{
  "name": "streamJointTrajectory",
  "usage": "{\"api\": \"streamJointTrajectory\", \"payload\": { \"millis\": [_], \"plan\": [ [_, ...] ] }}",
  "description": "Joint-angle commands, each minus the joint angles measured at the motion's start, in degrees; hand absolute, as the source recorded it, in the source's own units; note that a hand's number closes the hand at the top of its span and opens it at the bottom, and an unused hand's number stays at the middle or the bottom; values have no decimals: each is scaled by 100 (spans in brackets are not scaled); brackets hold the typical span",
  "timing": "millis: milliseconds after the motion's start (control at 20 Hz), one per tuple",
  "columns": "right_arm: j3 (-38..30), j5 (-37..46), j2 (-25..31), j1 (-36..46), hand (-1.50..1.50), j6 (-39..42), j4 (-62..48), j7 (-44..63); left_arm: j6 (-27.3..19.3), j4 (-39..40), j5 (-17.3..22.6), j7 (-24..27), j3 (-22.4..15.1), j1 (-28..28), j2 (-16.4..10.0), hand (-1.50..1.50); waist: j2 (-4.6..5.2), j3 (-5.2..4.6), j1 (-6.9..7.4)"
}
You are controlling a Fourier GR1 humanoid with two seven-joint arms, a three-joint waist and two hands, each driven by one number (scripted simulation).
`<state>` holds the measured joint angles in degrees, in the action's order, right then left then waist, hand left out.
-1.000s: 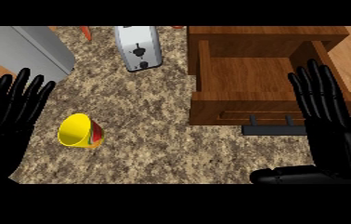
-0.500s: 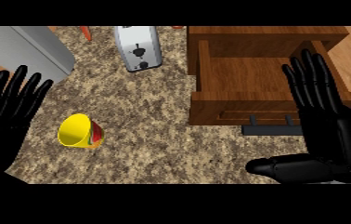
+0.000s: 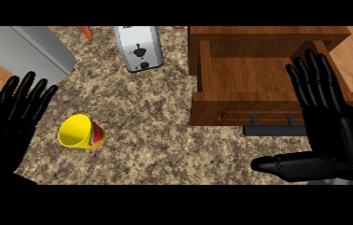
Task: Pick up the cup, place it into the drawer and close the drawer
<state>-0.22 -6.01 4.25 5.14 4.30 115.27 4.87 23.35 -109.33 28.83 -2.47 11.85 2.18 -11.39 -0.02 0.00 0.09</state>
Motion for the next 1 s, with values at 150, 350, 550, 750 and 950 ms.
{"api": "streamJointTrajectory", "payload": {
  "millis": [150, 350, 550, 750, 950],
  "plan": [
    [-144, -103, 77, -56, -150, 48, 261, 184, 329, 810, -440, 447, 129, -34, 32, -150, 1, -1, -15],
    [126, 203, -127, 273, -150, -182, 99, 229, 491, 1067, -435, 531, 299, 9, -28, -150, 2, -1, -2],
    [15, 79, 2, 73, -150, -63, 454, 440, 329, 1019, -612, 389, 321, 120, 31, -150, 0, -1, -8],
    [-346, -351, 163, 118, -150, 175, 346, 401, 251, 1442, -1098, 793, 303, 84, 149, -150, 2, 0, -8],
    [-38, 37, -105, -280, -150, 169, -10, -333, 683, 2732, -1385, 1621, 551, -138, -119, -150, 8, -1, -23]
  ]
}}
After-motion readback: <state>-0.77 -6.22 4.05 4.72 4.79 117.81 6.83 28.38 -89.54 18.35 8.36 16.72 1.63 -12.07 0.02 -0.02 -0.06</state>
